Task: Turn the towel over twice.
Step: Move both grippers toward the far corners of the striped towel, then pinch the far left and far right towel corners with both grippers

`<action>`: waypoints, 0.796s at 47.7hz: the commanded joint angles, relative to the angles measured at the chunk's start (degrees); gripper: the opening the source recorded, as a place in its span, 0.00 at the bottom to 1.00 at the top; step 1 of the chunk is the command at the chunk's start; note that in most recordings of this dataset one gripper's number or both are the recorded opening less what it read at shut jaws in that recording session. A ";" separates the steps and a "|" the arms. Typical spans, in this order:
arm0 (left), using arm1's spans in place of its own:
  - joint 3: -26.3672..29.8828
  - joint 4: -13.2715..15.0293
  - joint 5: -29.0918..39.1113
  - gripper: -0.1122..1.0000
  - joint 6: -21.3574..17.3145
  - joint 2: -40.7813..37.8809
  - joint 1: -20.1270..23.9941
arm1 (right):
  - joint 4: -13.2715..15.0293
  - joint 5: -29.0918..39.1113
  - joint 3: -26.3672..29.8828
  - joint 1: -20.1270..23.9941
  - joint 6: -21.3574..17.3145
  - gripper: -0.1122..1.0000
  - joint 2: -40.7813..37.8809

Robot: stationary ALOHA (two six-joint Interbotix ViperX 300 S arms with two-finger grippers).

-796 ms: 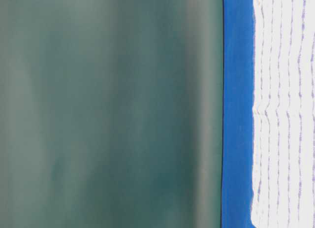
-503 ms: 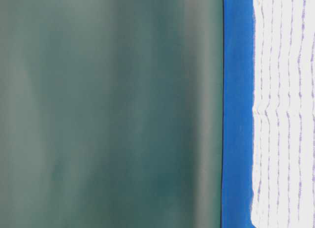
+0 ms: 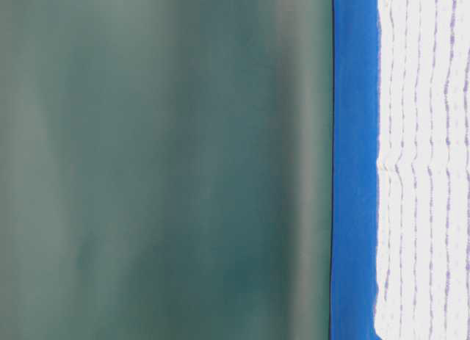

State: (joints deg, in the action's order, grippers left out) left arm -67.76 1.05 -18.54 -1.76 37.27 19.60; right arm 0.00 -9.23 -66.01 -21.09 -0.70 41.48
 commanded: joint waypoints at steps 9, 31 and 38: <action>1.67 0.00 -3.78 0.87 -1.41 -10.46 4.48 | -0.26 -0.35 2.46 -4.13 -0.18 0.66 -12.22; 3.52 0.00 -13.18 0.86 -4.22 -31.29 9.49 | -0.18 -5.01 5.27 -9.84 -0.18 0.66 -33.57; 4.57 0.00 -13.36 0.86 -4.22 -36.12 10.28 | -0.26 -7.12 5.54 -11.07 -0.18 0.66 -37.71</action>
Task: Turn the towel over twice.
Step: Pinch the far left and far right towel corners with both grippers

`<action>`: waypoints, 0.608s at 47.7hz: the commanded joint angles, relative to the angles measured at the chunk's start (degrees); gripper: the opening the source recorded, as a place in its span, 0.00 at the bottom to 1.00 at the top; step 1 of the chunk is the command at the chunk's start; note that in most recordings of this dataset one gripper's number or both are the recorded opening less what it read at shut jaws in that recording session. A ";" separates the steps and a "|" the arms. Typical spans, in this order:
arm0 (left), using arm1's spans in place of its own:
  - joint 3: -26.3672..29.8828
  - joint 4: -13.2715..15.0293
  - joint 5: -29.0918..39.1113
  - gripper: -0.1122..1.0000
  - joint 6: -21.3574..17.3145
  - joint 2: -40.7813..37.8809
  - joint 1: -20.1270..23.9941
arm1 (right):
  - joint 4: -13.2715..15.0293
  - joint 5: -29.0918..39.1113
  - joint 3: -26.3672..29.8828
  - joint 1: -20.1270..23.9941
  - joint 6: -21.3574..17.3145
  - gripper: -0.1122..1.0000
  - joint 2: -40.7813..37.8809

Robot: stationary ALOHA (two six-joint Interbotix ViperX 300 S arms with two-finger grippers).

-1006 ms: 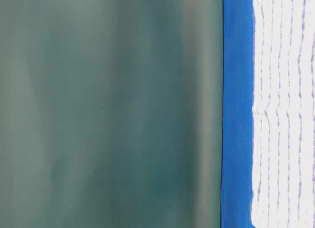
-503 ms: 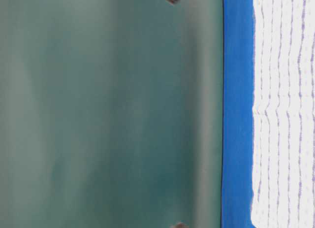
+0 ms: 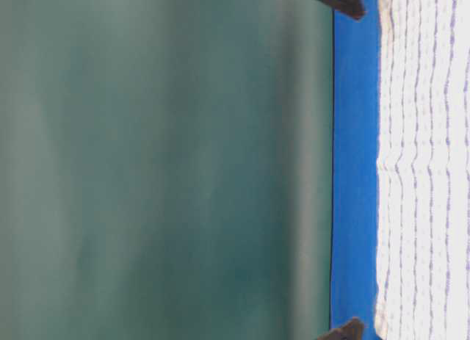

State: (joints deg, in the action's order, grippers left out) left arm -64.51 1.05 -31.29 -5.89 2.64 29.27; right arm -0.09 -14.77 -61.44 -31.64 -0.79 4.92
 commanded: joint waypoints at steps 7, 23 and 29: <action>1.76 0.09 -0.62 0.83 0.18 -5.10 2.46 | -0.35 -2.11 1.14 -0.88 -0.09 0.66 -3.96; 1.76 0.18 0.00 0.36 0.26 -9.49 4.57 | 0.09 -2.90 0.70 -1.14 0.62 0.22 -5.19; 1.67 0.18 0.70 0.13 0.35 -9.40 4.39 | 0.00 -2.90 0.70 -1.14 0.62 0.15 -5.10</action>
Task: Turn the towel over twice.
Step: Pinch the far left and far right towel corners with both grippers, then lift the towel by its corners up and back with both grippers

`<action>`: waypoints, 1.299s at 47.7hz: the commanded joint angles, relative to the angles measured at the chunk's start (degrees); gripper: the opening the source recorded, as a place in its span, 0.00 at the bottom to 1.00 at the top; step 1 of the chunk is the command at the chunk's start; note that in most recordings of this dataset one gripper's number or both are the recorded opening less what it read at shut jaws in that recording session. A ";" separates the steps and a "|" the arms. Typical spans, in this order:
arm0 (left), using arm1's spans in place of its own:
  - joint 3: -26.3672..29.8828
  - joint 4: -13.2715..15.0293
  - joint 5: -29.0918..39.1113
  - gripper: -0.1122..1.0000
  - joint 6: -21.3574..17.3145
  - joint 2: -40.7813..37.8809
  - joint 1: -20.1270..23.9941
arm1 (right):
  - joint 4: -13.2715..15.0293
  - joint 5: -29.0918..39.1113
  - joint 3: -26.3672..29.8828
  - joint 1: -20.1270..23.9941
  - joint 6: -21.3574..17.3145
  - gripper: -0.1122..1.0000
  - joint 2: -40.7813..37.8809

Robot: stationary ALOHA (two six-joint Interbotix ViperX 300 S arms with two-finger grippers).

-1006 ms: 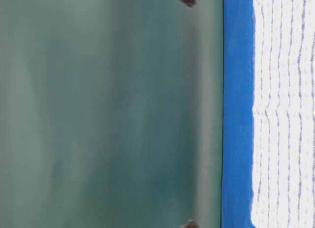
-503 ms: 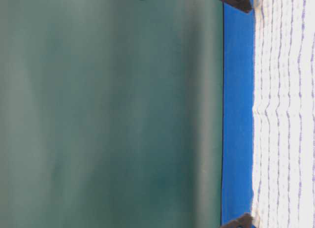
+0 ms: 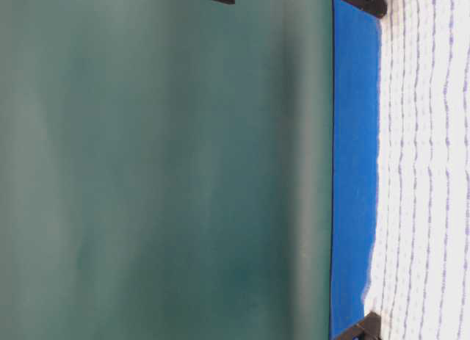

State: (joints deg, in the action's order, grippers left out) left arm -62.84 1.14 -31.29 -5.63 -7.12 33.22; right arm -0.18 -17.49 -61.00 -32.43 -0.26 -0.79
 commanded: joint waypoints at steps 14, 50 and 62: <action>0.26 0.09 0.88 0.13 0.00 4.66 -0.18 | 0.09 0.18 1.85 -0.97 0.09 0.15 2.99; 13.27 0.09 9.76 0.13 -4.83 22.15 8.26 | 0.70 11.87 16.17 -11.51 4.66 0.15 17.67; 17.93 0.09 14.33 0.13 -6.15 25.84 8.17 | 0.62 15.91 20.83 -11.60 5.98 0.15 21.27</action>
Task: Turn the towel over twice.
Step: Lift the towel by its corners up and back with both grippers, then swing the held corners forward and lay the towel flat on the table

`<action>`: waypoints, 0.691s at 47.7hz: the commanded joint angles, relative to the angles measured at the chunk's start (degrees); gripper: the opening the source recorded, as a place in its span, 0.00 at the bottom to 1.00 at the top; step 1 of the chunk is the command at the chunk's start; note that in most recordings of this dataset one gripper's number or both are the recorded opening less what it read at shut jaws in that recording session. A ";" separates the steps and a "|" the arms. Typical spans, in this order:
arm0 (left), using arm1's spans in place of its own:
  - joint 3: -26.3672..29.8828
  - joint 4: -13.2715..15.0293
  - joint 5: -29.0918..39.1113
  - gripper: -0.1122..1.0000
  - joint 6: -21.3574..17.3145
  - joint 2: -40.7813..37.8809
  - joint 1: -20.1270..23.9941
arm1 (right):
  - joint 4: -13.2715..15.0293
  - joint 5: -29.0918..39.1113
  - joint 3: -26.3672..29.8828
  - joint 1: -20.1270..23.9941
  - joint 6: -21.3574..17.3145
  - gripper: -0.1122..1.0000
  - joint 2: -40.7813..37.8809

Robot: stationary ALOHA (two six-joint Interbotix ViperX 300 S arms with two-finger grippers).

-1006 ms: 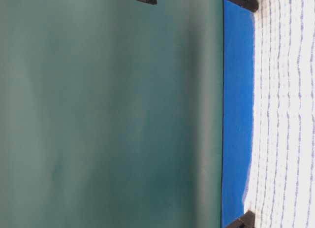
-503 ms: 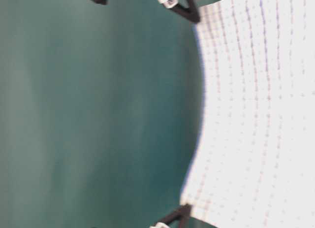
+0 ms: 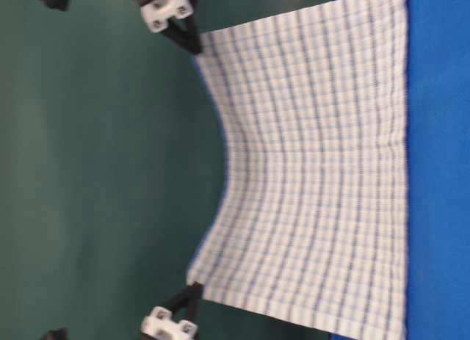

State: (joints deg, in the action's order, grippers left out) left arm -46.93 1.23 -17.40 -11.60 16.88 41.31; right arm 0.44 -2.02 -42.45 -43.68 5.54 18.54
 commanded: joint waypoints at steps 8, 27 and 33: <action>2.81 0.00 1.76 0.13 -0.97 4.75 0.18 | 0.53 1.41 2.99 -0.35 0.26 0.15 4.31; -1.93 0.00 2.20 0.13 -0.88 12.57 -6.68 | 0.53 5.89 -0.79 2.99 -0.26 0.15 13.27; -4.83 0.00 2.64 0.13 0.35 16.26 -10.81 | 0.35 9.67 -2.81 6.42 -0.70 0.15 17.31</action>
State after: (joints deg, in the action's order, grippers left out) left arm -51.15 1.14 -14.85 -11.78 30.41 32.87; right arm 0.88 5.89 -45.00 -39.29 5.10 33.05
